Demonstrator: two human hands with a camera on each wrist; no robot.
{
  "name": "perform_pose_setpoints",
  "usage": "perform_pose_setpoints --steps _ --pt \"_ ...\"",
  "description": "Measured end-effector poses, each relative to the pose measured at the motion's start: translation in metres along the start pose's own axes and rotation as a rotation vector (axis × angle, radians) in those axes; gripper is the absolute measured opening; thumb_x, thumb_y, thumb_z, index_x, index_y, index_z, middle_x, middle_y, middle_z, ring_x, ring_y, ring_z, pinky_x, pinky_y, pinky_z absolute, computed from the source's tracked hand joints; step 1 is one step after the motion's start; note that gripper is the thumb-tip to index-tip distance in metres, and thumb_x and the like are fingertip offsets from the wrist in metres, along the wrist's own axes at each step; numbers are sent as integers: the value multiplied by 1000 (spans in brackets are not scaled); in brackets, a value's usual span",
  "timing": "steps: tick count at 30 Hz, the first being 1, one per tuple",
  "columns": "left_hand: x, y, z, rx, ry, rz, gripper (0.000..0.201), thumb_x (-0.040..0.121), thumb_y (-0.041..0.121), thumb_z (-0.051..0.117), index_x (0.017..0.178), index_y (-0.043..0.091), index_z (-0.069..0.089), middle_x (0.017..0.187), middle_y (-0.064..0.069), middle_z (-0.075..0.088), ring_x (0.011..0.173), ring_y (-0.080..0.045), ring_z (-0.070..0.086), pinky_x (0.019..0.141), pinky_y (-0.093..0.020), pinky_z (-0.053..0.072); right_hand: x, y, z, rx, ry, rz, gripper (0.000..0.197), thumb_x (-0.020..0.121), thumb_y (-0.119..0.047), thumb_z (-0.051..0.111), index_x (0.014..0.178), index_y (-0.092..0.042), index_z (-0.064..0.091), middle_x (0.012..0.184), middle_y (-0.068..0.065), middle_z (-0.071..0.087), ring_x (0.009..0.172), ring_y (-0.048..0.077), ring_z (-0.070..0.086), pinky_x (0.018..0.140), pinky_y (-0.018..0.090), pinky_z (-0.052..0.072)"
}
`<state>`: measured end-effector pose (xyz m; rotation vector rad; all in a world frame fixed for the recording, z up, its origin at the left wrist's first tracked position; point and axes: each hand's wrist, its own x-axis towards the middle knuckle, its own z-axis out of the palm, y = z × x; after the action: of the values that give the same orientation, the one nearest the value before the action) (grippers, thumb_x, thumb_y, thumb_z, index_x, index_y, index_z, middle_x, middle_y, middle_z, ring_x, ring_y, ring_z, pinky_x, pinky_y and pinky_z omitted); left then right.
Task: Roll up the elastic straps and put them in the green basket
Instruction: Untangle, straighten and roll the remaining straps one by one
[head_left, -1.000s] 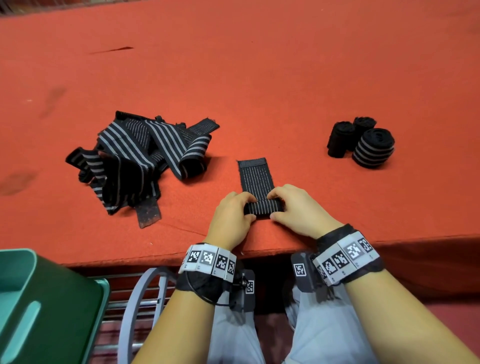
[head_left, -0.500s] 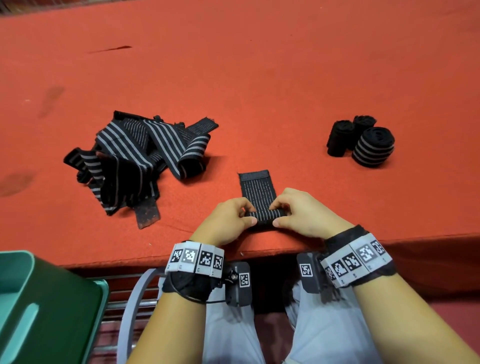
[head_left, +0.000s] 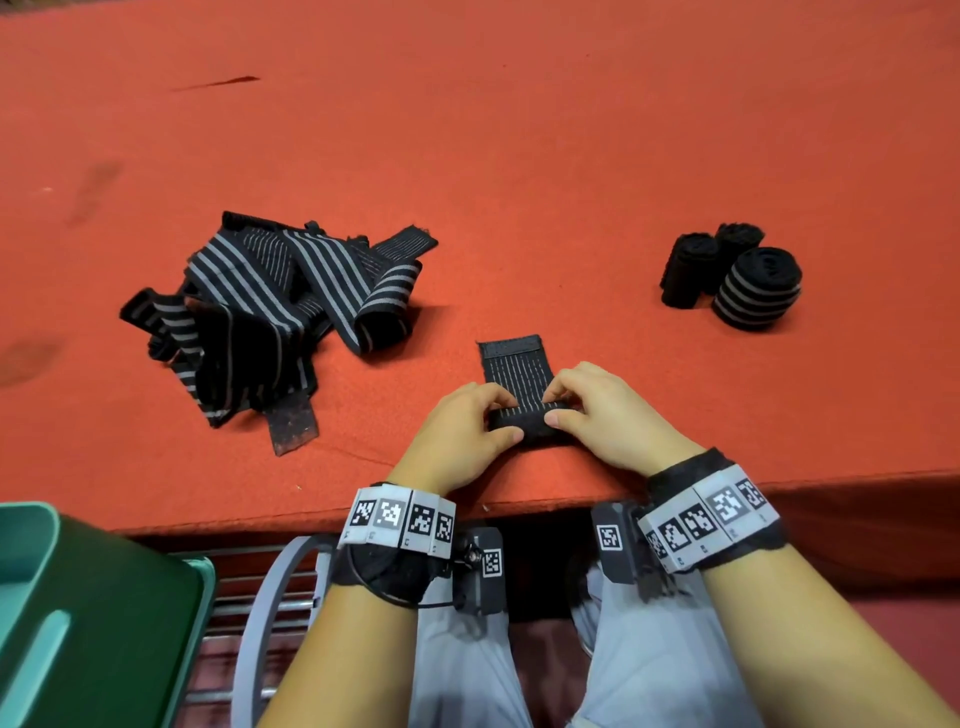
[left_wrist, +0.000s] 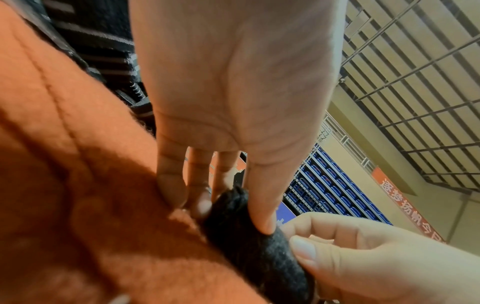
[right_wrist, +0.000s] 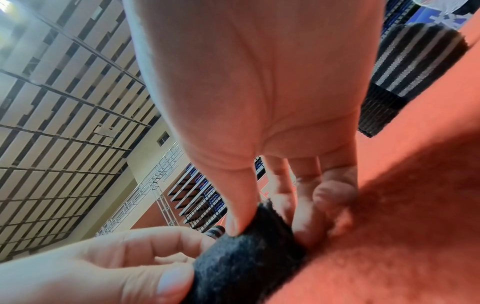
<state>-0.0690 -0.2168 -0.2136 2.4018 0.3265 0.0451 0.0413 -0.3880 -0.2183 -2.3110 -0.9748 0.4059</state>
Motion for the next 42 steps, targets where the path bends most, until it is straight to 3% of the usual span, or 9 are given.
perform_pose_setpoints --steps 4,10,14,19,25,31,34,38,42 --pt "2 -2 1 -1 1 -14 28 87 26 71 114 21 66 105 2 61 99 -16 57 93 -32 43 1 -1 1 -33 22 -28 18 91 -27 66 109 -24 61 106 -5 58 98 13 54 90 35 43" --pt "4 -2 3 -55 -1 -36 24 91 24 66 113 28 58 108 5 62 101 -16 57 94 -37 45 -2 -3 -3 -42 -77 -58 42 77 -22 78 110 -30 54 100 -10 54 78 -3 46 76 29 40" --pt "2 -1 2 -41 2 -34 21 90 28 66 110 31 59 105 5 63 98 -17 58 92 -40 46 0 -4 -2 -25 -42 -28 37 79 -18 78 109 -28 58 100 -8 55 82 6 49 80 31 41" --pt "-1 -3 2 -37 -8 -22 43 77 19 79 114 30 61 104 6 57 89 -11 54 89 -34 47 -1 -3 0 -15 -23 -10 34 82 -21 76 108 -32 59 102 -8 57 91 12 53 83 31 41" --pt "0 0 2 18 13 -29 40 82 17 76 118 29 63 102 7 53 99 -13 53 91 -30 42 0 -6 0 -35 -32 2 34 85 -22 73 116 -28 61 111 -4 60 102 15 55 93 34 43" --pt "-2 4 -1 19 -15 -37 37 85 18 73 119 28 61 109 5 59 102 -13 55 93 -31 42 -4 -11 -4 -37 -50 -1 32 89 -19 69 114 -28 51 97 -10 57 87 14 53 76 30 37" --pt "-8 5 -6 -57 -63 -44 35 85 17 73 114 30 58 101 9 60 88 -7 57 82 -25 44 -8 -14 -12 -55 -113 20 25 90 -22 68 110 -28 54 86 -15 54 83 13 55 74 31 39" --pt "-13 5 -14 -133 -189 -74 25 85 17 74 102 27 59 88 5 62 65 -4 56 68 -25 47 -10 -15 -19 -59 -222 36 21 90 -24 68 107 -30 59 96 -11 58 83 9 56 80 32 45" --pt "-11 5 -13 -129 -236 -112 19 85 20 74 99 27 63 91 2 65 72 -10 59 75 -34 51 -8 -12 -16 -100 -247 31 18 90 -26 68 107 -31 61 101 -13 49 95 10 48 88 31 40"
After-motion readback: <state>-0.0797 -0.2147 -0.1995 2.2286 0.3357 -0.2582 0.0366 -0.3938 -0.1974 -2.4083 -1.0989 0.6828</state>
